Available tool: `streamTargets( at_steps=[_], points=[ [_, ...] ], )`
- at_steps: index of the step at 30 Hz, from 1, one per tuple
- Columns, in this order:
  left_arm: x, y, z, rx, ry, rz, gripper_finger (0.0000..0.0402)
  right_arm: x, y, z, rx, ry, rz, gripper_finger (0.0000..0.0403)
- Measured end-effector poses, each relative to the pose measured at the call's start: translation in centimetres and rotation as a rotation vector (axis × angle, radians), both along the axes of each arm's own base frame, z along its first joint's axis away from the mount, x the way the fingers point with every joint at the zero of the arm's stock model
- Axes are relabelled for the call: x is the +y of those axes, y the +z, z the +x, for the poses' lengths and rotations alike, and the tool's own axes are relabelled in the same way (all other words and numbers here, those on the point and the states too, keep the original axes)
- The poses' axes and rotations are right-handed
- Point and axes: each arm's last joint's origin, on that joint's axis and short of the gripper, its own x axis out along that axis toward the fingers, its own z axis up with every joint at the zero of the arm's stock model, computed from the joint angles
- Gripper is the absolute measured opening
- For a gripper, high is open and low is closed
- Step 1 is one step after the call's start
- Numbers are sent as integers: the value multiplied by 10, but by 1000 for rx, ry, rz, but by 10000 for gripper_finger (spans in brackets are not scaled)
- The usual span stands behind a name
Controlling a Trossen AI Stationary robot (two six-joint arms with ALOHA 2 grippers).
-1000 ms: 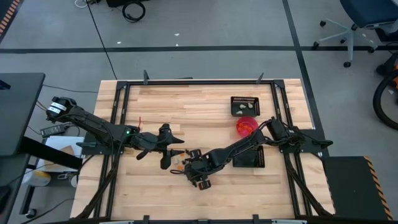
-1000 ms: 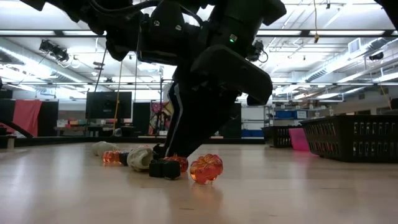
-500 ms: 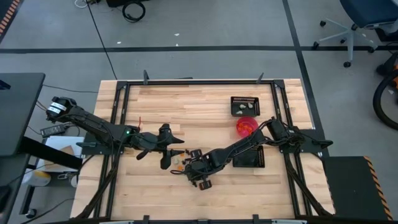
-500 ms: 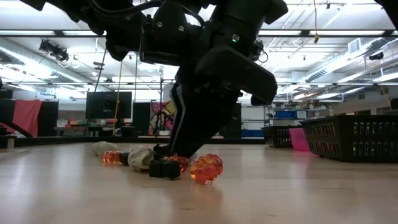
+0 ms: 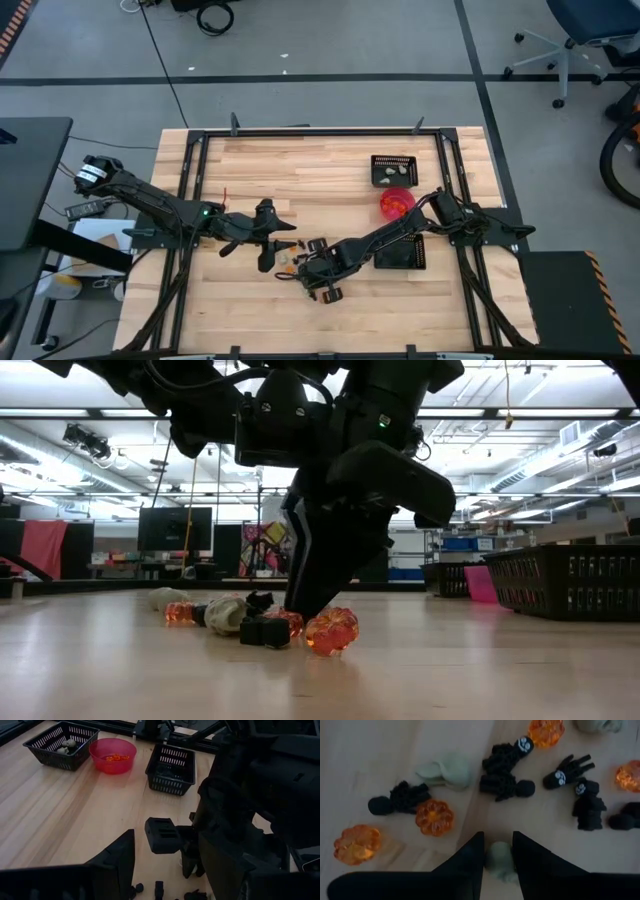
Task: Sort Halloween decoration
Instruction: Put the white skull toy into the top black bin
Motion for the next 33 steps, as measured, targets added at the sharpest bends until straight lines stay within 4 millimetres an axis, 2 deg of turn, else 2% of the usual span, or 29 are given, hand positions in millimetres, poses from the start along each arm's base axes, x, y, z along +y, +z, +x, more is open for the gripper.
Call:
streamTargets(
  at_steps=[20, 33],
  points=[
    [0, 0, 0, -1, 0, -1, 192, -2, 7, -7, 102, 0, -37, 100],
    [0, 0, 0, -2, 0, -1, 192, -9, 37, -23, 132, -56, -127, 100]
  ],
)
